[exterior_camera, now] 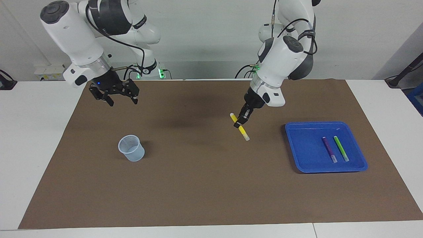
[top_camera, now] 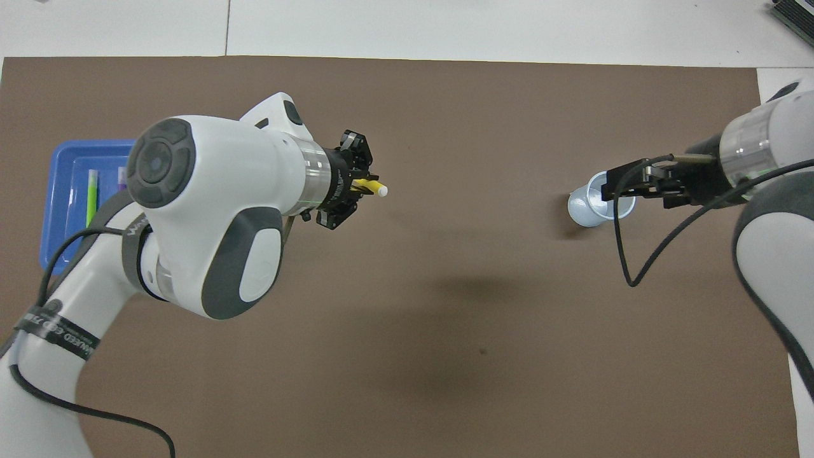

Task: Right arm passes pens to left for tray arrangement
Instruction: 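Carry the yellow pen to the tray while the right gripper withdraws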

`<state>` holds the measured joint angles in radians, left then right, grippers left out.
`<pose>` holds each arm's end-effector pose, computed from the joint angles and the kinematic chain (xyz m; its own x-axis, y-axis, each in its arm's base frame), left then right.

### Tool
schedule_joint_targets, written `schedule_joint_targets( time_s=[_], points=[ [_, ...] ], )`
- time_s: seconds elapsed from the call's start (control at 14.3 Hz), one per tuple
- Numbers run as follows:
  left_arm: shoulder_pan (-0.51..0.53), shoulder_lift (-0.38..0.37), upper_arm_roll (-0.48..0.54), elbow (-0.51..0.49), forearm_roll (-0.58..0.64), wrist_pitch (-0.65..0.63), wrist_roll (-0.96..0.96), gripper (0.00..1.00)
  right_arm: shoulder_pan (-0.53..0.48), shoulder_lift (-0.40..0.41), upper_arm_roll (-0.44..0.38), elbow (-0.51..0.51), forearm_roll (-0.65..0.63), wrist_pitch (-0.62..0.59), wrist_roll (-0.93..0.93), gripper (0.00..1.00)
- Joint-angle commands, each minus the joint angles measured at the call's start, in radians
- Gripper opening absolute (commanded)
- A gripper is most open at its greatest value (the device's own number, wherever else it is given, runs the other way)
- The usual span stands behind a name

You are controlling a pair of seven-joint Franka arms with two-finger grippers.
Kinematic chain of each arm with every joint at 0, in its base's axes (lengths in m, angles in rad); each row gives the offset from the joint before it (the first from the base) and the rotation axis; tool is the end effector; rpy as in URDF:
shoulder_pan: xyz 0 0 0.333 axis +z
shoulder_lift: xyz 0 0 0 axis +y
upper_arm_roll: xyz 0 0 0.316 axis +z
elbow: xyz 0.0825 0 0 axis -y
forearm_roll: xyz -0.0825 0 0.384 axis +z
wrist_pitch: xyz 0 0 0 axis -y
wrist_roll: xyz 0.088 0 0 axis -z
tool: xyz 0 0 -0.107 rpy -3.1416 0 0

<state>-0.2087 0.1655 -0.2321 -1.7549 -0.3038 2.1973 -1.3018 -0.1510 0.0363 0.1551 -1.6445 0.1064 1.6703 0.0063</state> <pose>0.5745 -0.2734 0.5028 0.5468 0.8019 -0.2408 0.8246 -0.4658 0.3210 0.5714 0.0113 0.5786 0.9999 -0.0128 -0.0114 -0.0139 -0.9937 -0.1111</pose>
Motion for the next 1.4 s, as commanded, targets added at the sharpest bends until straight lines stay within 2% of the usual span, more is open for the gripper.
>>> schedule_joint_targets(
  time_s=[0.0, 0.14, 0.28, 0.42, 0.63, 0.84, 0.98, 1.33],
  points=[
    [0.086, -0.027, -0.006, -0.009, 0.018, -0.092, 0.165, 0.0, -0.076, -0.018, 0.012, 0.005, -0.037, -0.047, -0.068, 1.0],
    [0.168, -0.041, -0.001, -0.017, 0.073, -0.186, 0.338, 0.0, -0.103, -0.045, 0.014, 0.006, -0.047, -0.07, -0.066, 1.0],
    [0.231, -0.047, -0.001, -0.015, 0.078, -0.221, 0.493, 0.0, -0.104, -0.061, 0.014, 0.006, -0.053, -0.075, -0.063, 1.0],
    [0.274, -0.047, -0.001, -0.014, 0.081, -0.225, 0.596, 0.0, -0.104, -0.075, 0.015, 0.0, -0.077, -0.093, -0.062, 1.0],
    [0.279, -0.047, 0.0, -0.015, 0.202, -0.225, 0.662, 0.0, -0.082, -0.095, 0.021, -0.032, -0.076, -0.087, -0.023, 1.0],
    [0.311, -0.049, 0.001, -0.021, 0.222, -0.232, 0.786, 0.0, -0.073, -0.095, 0.021, -0.035, -0.074, -0.084, -0.016, 1.0],
    [0.34, -0.046, 0.001, -0.028, 0.287, -0.223, 0.896, 0.0, -0.074, -0.095, 0.021, -0.035, -0.076, -0.084, -0.02, 1.0],
    [0.402, -0.026, 0.008, -0.061, 0.295, -0.134, 1.16, 0.0, -0.082, -0.093, 0.021, -0.034, -0.074, -0.084, -0.02, 1.0]
  ],
)
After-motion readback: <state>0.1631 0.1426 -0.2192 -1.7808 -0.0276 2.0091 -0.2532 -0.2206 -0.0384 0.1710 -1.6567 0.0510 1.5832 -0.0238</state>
